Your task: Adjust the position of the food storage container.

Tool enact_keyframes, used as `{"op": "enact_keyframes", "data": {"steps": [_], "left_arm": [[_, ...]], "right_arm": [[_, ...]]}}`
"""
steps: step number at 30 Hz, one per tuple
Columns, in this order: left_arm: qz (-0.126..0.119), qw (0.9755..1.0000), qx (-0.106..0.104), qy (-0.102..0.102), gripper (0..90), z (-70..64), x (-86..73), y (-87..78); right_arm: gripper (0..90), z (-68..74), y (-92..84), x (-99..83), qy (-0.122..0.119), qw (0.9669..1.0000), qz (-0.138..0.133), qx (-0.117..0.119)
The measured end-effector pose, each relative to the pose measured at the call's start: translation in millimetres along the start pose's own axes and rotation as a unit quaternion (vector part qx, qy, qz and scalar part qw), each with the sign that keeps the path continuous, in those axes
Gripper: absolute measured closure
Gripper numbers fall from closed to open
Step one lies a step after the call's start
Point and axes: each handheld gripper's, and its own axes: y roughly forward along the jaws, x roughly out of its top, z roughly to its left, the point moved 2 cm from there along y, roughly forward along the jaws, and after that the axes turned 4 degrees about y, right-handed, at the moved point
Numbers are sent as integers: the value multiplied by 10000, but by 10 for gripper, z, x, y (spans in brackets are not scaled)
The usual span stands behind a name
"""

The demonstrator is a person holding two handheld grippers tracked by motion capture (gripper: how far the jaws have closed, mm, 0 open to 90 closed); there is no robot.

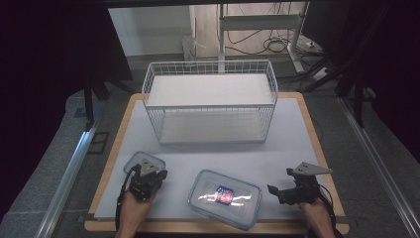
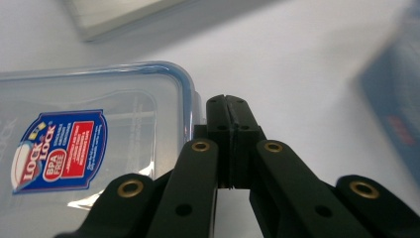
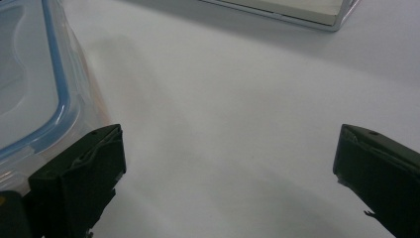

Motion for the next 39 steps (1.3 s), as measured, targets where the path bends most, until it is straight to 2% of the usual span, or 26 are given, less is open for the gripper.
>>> {"op": "enact_keyframes", "data": {"steps": [2, 4, 5, 11, 13, 16, 17, 18, 19, 20, 22, 23, 24, 25, 26, 27, 28, 30, 31, 32, 33, 34, 38, 39], "left_arm": [[-16, 10000, -2, -21, 900, -2, -5, -7], [-86, 9999, -98, 4, 900, -36, -14, -41], [-167, 9996, -237, 61, 899, -91, -21, -76], [-184, 9987, -462, 139, 870, -164, -74, -99], [-223, 9979, -587, 174, 855, -185, -104, -121], [-240, 9973, -669, 173, 841, -194, -127, -137], [-253, 9969, -733, 153, 829, -199, -140, -143], [-245, 9963, -810, 166, 808, -217, -164, -156], [-245, 9963, -810, 166, 790, -217, -164, -156], [-234, 9962, -820, 196, 790, -225, -172, -161], [-244, 9958, -838, 261, 729, -254, -187, -168], [-233, 9956, -854, 303, 721, -271, -192, -172], [-223, 9953, -891, 322, 721, -284, -196, -179], [-231, 9946, -951, 333, 772, -299, -199, -189], [-242, 9938, -1033, 346, 772, -317, -203, -201], [-237, 9929, -1104, 375, 813, -337, -206, -213], [-229, 9922, -1157, 409, 813, -355, -211, -220], [-195, 9904, -1286, 461, 847, -416, -226, -225], [-134, 9886, -1409, 520, 871, -480, -233, -218], [-134, 9886, -1409, 520, 879, -480, -233, -218], [-116, 9876, -1466, 558, 879, -511, -231, -211], [-79, 9857, -1556, 647, 887, -579, -220, -195], [-36, 9842, -1613, 723, 892, -640, -211, -180], [-33, 9839, -1632, 727, 891, -658, -210, -174]], "right_arm": [[0, 3, 1, 0, 3, 10000, -8, 12], [0, 9, 0, 2, 5, 10000, -16, -17], [0, 17, -5, 9, 10, 9999, -92, -49], [0, 36, -23, 11, -75, 9998, -89, -166], [0, 32, -35, 27, 82, 9996, -180, -196], [0, 39, -48, 40, 178, 9993, -204, -254], [0, 43, -59, 41, 178, 9995, -190, -201], [0, 65, -92, 41, 241, 9997, -106, 11], [0, 65, -92, 41, 241, 9997, -106, 11], [23, 87, -107, 44, 275, 9995, -49, 143], [222, 134, -128, 57, 297, 9994, 123, 122], [430, 217, -153, 68, 235, 9990, 306, 218], [430, 217, -153, 68, 235, 9990, 306, 218], [549, 254, -164, 70, 220, 9986, 363, 318], [623, 290, -178, 68, 128, 9981, 405, 448], [762, 360, -203, 51, -56, 9974, 491, 528], [762, 360, -203, 51, -56, 9974, 491, 528], [838, 411, -222, 26, -160, 9971, 527, 533], [883, 456, -247, -10, -155, 9964, 597, 578], [895, 470, -252, -24, -154, 9960, 635, 608], [895, 470, -252, -24, -154, 9960, 635, 608], [900, 517, -257, -69, -195, 9947, 724, 705], [900, 603, -249, -132, -265, 9923, 896, 809], [900, 658, -248, -158, -310, 9903, 982, 932]]}}
